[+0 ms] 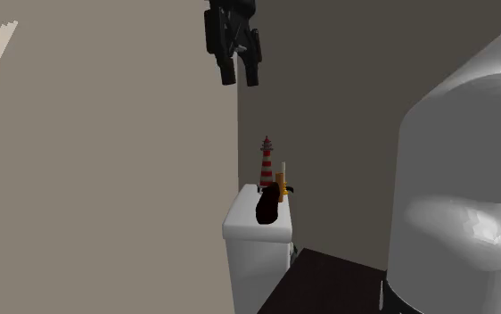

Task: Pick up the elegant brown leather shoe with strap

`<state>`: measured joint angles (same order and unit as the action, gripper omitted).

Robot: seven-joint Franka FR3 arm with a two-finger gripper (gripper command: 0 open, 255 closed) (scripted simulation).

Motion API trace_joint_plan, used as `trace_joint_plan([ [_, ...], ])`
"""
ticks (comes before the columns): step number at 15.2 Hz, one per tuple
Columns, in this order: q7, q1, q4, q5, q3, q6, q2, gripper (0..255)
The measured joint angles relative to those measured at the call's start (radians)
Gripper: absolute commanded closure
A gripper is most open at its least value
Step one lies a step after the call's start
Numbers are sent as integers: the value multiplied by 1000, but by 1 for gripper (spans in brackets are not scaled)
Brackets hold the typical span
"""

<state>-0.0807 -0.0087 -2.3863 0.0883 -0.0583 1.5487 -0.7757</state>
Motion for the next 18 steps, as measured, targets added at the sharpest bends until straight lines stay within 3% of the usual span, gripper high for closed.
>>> trace_joint_plan([
  [2, 5, -6, 0, -2, 6, 12, 12, 0],
  [10, 24, -100, 39, -18, 142, 179, 217, 0],
  [18, 16, -174, 113, -93, 285, 324, 450, 0],
])
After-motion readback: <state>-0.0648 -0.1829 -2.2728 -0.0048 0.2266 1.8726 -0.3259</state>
